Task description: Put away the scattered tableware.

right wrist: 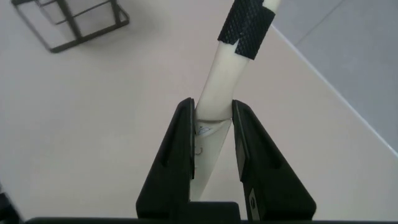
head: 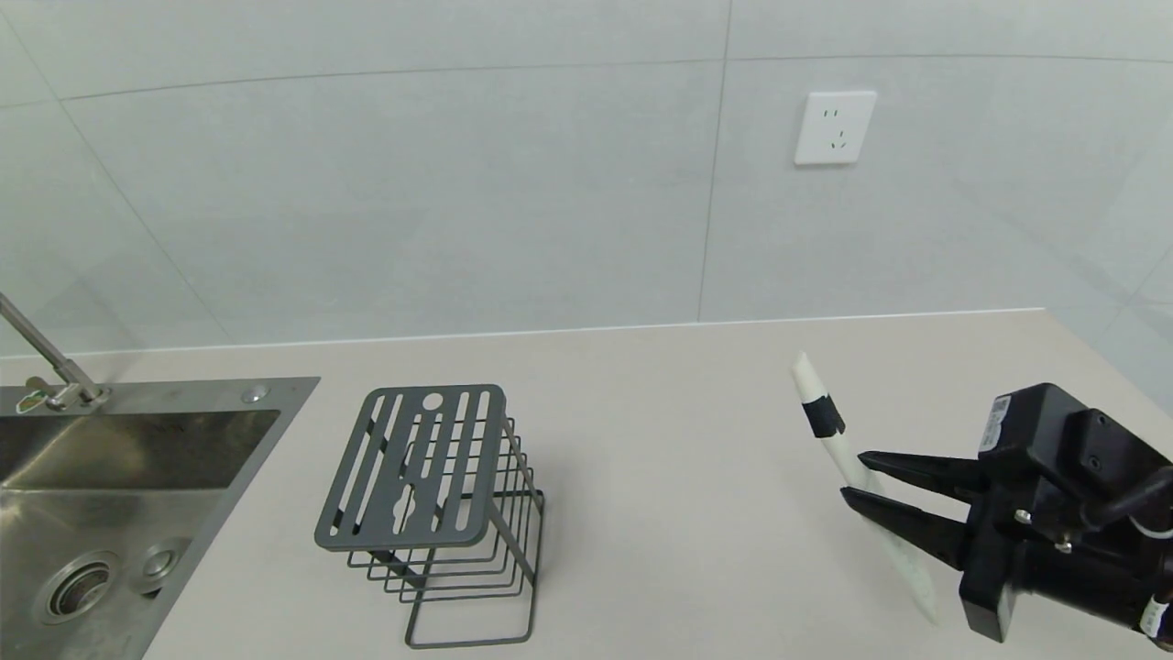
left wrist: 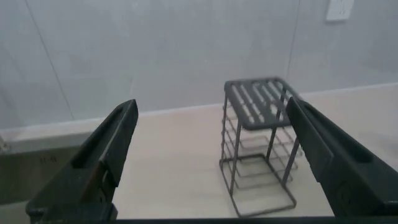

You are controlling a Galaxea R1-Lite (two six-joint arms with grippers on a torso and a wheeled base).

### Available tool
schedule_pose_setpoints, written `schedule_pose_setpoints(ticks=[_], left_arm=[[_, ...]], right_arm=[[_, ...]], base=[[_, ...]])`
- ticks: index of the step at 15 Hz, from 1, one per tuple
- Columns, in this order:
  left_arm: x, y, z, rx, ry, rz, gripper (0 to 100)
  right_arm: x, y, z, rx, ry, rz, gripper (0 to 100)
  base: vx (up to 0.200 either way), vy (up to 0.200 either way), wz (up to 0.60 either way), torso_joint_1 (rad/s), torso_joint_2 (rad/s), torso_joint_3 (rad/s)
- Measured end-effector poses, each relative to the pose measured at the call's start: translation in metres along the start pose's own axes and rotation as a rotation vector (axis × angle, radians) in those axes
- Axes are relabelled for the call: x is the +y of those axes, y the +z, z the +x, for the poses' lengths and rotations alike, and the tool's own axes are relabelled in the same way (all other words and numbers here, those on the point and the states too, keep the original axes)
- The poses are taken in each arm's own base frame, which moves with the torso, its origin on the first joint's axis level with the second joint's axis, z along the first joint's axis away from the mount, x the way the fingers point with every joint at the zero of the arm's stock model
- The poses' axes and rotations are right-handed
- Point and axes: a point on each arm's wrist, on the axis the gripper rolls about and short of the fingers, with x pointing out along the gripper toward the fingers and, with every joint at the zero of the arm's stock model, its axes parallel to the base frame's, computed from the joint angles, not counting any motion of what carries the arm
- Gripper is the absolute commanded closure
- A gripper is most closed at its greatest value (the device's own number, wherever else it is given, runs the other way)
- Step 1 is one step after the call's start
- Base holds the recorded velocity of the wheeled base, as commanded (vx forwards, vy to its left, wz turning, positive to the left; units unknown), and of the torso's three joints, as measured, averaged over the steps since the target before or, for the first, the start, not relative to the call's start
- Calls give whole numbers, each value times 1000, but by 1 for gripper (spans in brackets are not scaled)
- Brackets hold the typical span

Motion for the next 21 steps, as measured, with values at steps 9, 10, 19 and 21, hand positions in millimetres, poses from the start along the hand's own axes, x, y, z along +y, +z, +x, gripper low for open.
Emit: schedule_pose_setpoints(ticks=[9, 10, 19, 21], left_arm=[[11, 27, 114, 81, -442, 68, 0], [10, 22, 129, 70, -516, 59, 0], [-20, -24, 196, 69, -1027, -68, 0], [-25, -32, 206, 59, -1089, -80, 0]], right_arm=[[4, 24, 1, -133, 50, -92, 100], [5, 28, 4, -151, 54, -97, 100], [11, 53, 34, -223, 92, -125, 100], [16, 58, 34, -266, 156, -132, 100]], base=[[0, 0, 0, 0, 0, 0], [0, 0, 0, 0, 0, 0], [0, 0, 0, 0, 0, 0], [0, 0, 0, 0, 0, 0]])
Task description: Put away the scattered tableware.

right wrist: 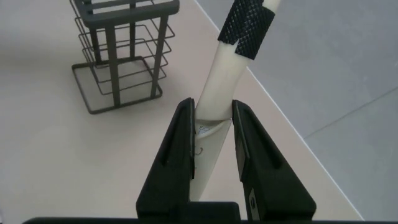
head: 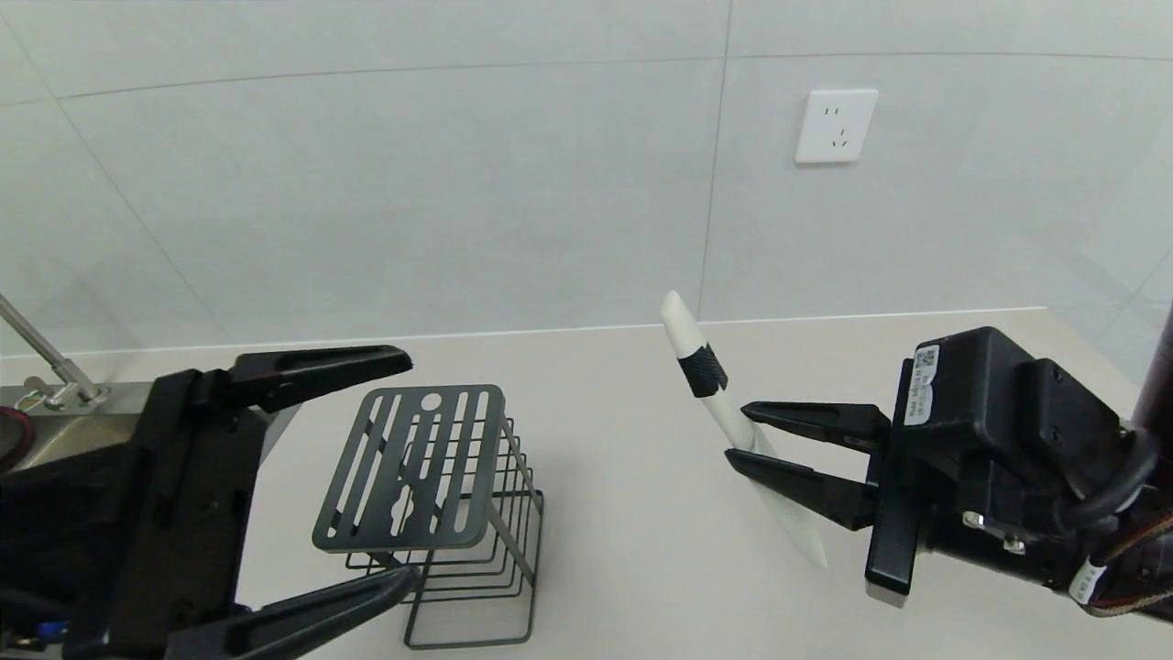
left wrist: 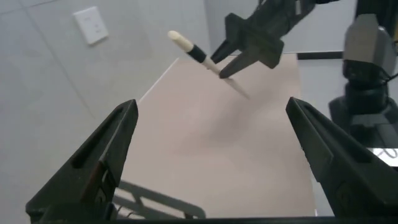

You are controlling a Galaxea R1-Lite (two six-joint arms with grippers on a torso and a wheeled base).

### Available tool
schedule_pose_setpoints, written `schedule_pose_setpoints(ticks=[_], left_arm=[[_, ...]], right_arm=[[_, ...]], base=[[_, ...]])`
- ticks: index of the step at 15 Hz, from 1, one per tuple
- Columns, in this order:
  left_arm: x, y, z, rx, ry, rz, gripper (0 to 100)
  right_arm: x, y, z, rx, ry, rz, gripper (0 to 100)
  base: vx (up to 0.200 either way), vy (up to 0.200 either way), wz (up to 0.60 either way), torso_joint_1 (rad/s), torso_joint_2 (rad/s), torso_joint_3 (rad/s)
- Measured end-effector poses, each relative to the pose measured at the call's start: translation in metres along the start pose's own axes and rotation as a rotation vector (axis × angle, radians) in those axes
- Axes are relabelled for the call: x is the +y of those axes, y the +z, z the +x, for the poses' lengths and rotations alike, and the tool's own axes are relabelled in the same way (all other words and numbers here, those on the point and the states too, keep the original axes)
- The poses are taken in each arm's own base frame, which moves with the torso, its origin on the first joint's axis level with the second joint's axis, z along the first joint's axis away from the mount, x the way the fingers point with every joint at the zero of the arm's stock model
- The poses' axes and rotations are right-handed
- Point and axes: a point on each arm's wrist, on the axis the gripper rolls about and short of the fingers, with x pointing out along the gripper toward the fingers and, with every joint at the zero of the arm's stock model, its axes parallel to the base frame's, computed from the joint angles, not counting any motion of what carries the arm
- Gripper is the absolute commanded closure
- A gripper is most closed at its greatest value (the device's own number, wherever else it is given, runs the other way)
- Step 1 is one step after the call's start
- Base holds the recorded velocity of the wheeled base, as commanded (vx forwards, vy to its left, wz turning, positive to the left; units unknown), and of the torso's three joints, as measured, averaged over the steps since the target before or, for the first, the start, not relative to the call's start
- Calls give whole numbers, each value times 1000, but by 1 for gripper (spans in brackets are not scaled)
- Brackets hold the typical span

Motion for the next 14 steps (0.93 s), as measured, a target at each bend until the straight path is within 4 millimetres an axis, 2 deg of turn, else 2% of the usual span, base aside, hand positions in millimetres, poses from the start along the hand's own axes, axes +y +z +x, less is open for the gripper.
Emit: schedule_pose_setpoints(ticks=[6, 14], left_arm=[[17, -28, 37, -66, -212, 3, 0], [32, -37, 113, -197, -348, -65, 0]], right_arm=[[9, 9, -6, -77, 95, -6, 100], [16, 10, -22, -98, 113, -9, 100]], base=[[0, 0, 0, 0, 0, 0], [0, 0, 0, 0, 0, 0]])
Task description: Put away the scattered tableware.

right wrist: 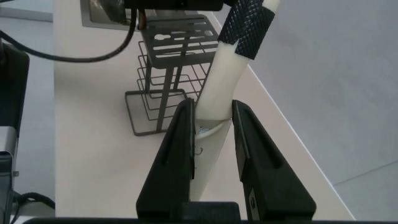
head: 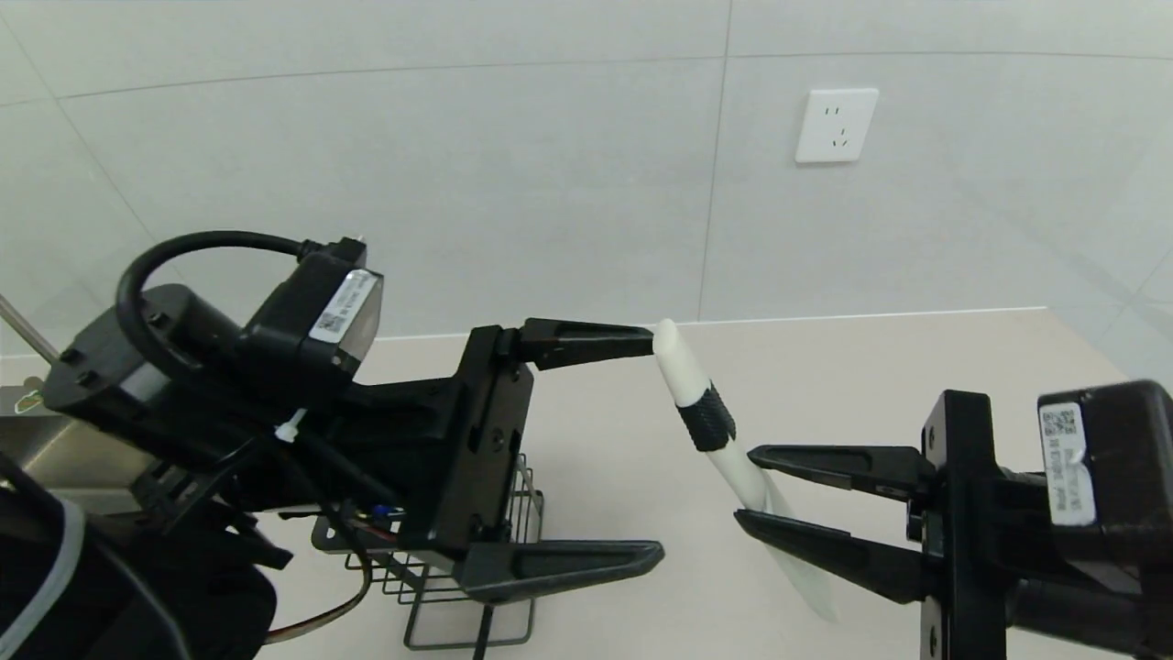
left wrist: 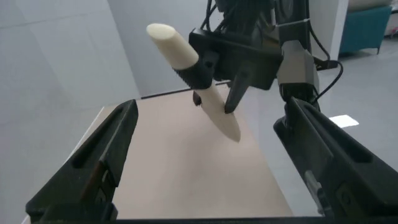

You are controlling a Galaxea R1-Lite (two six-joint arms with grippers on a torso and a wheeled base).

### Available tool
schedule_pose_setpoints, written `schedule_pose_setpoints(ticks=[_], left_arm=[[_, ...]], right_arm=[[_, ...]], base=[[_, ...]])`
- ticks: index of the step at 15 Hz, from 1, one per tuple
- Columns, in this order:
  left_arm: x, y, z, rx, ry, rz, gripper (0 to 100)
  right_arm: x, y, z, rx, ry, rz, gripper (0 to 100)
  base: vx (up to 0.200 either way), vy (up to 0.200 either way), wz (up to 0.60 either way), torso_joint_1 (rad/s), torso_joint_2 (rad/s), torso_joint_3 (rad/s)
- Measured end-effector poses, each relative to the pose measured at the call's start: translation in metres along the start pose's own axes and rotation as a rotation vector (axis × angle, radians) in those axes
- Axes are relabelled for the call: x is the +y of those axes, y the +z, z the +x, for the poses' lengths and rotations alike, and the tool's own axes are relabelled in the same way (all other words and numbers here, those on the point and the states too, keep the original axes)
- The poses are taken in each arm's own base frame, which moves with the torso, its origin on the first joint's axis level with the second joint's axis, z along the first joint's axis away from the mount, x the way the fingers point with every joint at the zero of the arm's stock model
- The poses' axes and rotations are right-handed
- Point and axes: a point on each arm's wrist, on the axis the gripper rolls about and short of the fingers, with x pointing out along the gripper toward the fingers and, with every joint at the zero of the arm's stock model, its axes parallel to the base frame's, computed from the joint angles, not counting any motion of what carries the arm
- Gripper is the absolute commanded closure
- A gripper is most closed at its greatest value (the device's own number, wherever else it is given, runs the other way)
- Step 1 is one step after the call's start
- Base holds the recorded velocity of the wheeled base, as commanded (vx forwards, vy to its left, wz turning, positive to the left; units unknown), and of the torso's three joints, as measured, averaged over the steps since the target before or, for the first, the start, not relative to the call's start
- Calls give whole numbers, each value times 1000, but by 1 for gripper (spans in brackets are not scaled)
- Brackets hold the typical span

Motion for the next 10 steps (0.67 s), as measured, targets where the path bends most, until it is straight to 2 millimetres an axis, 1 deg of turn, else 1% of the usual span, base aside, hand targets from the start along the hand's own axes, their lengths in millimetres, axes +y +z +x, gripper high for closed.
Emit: schedule_pose_setpoints(ticks=[2, 5, 8, 10], left_arm=[[5, -9, 12, -10, -17, -30, 0], [11, -22, 25, -11, -32, -54, 0], [15, -27, 38, -24, -56, -64, 0], [15, -27, 41, -30, -47, -68, 0]], right_arm=[[6, -4, -9, 7, 9, 2, 100], [8, -4, -18, 1, 4, 0, 100], [8, -4, -18, 4, 4, 1, 100], [7, -4, -16, 7, -1, 3, 100]], base=[[0, 0, 0, 0, 0, 0], [0, 0, 0, 0, 0, 0], [0, 0, 0, 0, 0, 0], [0, 0, 0, 0, 0, 0]])
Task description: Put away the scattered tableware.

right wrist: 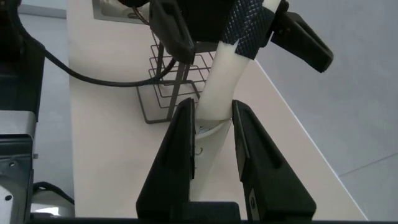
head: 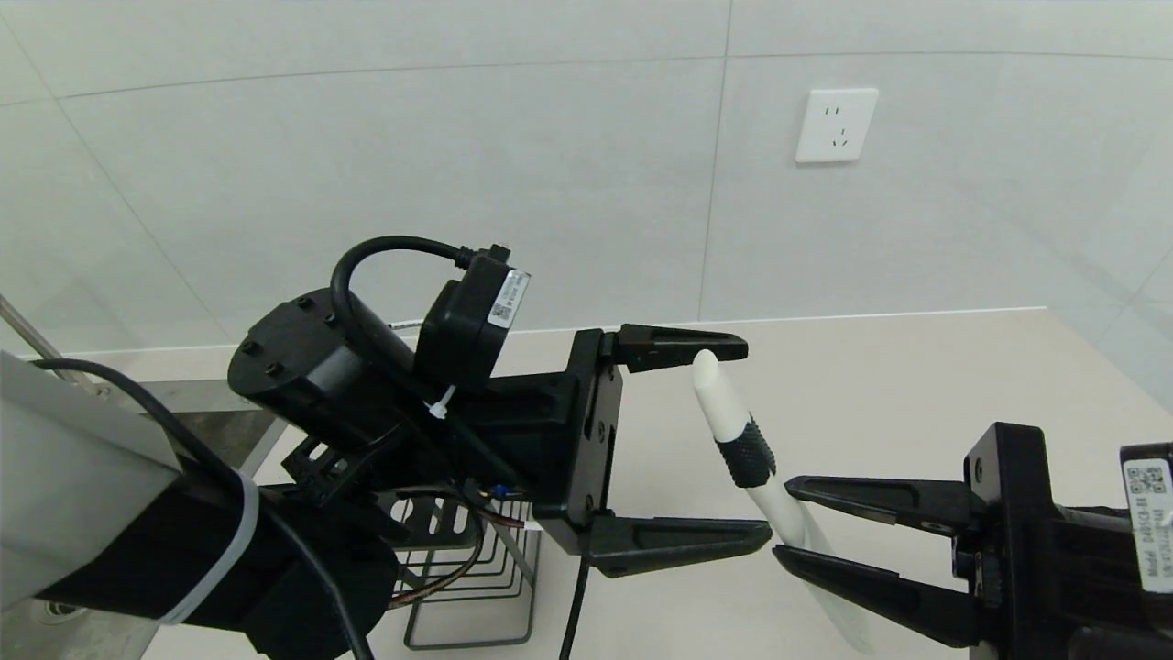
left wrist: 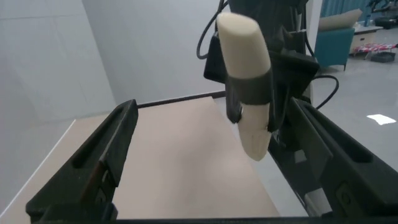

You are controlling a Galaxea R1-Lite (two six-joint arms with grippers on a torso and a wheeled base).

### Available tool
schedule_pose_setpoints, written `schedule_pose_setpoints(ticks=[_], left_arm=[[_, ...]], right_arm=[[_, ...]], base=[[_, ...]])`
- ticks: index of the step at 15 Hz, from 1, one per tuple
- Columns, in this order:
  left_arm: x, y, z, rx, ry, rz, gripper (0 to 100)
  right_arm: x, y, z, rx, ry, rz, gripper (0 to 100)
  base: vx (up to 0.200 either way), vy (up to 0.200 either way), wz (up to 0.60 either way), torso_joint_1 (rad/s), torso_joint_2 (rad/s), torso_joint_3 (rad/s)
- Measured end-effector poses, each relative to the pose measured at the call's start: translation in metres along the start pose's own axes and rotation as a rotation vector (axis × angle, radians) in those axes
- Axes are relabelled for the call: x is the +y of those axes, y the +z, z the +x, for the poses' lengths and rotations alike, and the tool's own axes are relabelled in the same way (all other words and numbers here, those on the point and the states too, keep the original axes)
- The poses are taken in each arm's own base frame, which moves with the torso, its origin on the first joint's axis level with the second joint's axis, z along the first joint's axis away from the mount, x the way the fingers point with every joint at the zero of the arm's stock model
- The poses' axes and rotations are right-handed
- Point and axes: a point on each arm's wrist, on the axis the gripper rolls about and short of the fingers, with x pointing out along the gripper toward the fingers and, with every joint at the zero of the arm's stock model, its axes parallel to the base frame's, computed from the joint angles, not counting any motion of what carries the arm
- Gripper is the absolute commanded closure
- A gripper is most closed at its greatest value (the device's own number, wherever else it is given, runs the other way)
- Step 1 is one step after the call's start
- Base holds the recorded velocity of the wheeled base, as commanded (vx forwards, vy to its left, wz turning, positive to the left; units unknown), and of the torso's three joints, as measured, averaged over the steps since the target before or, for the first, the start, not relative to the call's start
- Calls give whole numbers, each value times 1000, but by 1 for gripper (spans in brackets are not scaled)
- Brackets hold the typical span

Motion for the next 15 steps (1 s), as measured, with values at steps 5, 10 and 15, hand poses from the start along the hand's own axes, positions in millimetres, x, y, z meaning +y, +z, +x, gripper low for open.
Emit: schedule_pose_setpoints(ticks=[5, 10, 15], left_arm=[[-4, 9, 3, -17, -9, -40, 0], [-8, 17, 2, -27, -12, -55, 0], [-9, 20, 2, -32, -10, -51, 0]], right_arm=[[-6, 3, 10, 8, -28, 2, 100], [-13, 9, 19, -7, -41, -3, 100], [-17, 9, 18, -6, -60, -4, 100]], base=[[0, 0, 0, 0, 0, 0], [0, 0, 0, 0, 0, 0], [0, 0, 0, 0, 0, 0]])
